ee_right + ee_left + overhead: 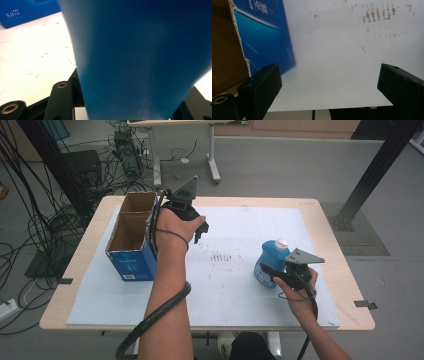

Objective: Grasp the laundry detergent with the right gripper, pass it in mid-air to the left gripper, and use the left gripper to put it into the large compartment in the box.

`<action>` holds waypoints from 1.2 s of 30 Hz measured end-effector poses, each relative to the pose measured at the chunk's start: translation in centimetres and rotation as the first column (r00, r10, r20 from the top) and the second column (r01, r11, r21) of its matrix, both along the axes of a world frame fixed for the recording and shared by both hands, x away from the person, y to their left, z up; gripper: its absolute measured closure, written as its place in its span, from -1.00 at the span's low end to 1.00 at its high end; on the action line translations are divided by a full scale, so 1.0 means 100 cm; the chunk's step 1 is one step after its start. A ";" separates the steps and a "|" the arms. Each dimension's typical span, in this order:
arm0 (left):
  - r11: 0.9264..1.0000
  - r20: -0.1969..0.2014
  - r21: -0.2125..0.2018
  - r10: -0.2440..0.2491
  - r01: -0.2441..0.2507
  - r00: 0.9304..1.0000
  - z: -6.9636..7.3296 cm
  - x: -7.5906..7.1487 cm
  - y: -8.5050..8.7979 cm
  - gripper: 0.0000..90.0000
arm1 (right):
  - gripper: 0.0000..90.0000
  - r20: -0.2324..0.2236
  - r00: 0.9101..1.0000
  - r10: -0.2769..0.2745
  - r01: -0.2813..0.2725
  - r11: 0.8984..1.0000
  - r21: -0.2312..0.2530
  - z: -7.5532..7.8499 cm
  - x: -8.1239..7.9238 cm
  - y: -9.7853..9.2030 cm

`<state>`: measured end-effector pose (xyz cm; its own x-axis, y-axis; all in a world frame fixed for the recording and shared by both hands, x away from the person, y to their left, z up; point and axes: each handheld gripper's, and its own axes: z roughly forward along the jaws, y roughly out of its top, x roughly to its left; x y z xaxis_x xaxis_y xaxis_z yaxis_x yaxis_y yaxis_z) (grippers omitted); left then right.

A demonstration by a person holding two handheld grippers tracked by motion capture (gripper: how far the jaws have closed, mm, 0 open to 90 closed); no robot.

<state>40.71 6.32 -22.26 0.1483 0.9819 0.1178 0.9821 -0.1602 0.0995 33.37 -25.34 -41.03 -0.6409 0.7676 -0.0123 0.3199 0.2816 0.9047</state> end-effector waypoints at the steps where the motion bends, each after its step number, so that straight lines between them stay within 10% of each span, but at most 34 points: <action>1: 1.000 0.001 -0.002 -0.003 0.003 1.000 0.001 0.000 0.000 -0.87 | -0.01 0.000 1.000 0.000 0.000 1.000 0.000 0.000 0.000 0.000; 12: 0.998 0.004 -0.013 -0.054 0.054 0.999 0.016 0.000 -0.003 -0.85 | -0.01 -0.020 1.000 0.001 0.000 1.000 0.013 0.006 0.003 -0.005; 21: 0.985 0.022 -0.030 -0.170 0.171 0.985 0.034 -0.002 -0.009 -0.82 | -0.01 -0.028 0.997 0.068 -0.068 0.998 -0.004 0.050 0.015 -0.007; 29: 0.952 0.034 -0.035 -0.303 0.304 0.952 0.057 -0.003 -0.010 -0.83 | -0.01 -0.067 0.985 0.156 -0.156 0.988 0.003 0.089 0.038 0.006; 36: 0.893 0.043 -0.041 -0.447 0.448 0.894 0.086 -0.001 -0.009 -0.83 | -0.01 -0.098 0.970 0.222 -0.221 0.975 0.025 0.107 0.058 0.017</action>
<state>40.63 5.42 -13.65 0.5703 0.8171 0.0838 0.8038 -0.5762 0.1482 39.18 -23.63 -30.35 -0.7924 0.6060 0.0699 0.3396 0.3429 0.8758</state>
